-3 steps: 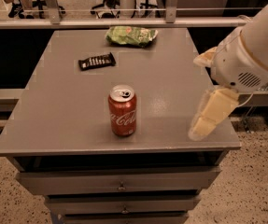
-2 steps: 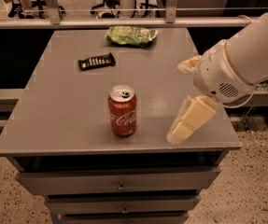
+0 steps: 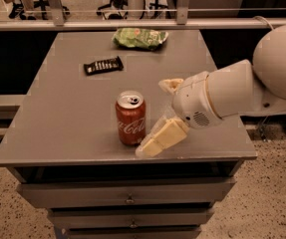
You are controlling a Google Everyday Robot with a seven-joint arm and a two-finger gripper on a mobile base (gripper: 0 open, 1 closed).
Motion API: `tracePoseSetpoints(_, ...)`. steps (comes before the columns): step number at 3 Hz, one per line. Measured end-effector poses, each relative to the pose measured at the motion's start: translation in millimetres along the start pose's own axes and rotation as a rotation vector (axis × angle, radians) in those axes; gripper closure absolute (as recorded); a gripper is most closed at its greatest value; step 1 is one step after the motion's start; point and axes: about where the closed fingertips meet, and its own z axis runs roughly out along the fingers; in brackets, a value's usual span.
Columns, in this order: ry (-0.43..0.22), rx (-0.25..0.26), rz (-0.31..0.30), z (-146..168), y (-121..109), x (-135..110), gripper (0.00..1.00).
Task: Knock coke can over
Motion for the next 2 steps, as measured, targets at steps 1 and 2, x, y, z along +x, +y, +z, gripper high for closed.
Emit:
tracePoseSetpoints(1,-0.093,-0.015,0.04,23,2,-5,0.0)
tracePoseSetpoints(2,-0.169,-0.025,0.065,44,2,-12,0.0)
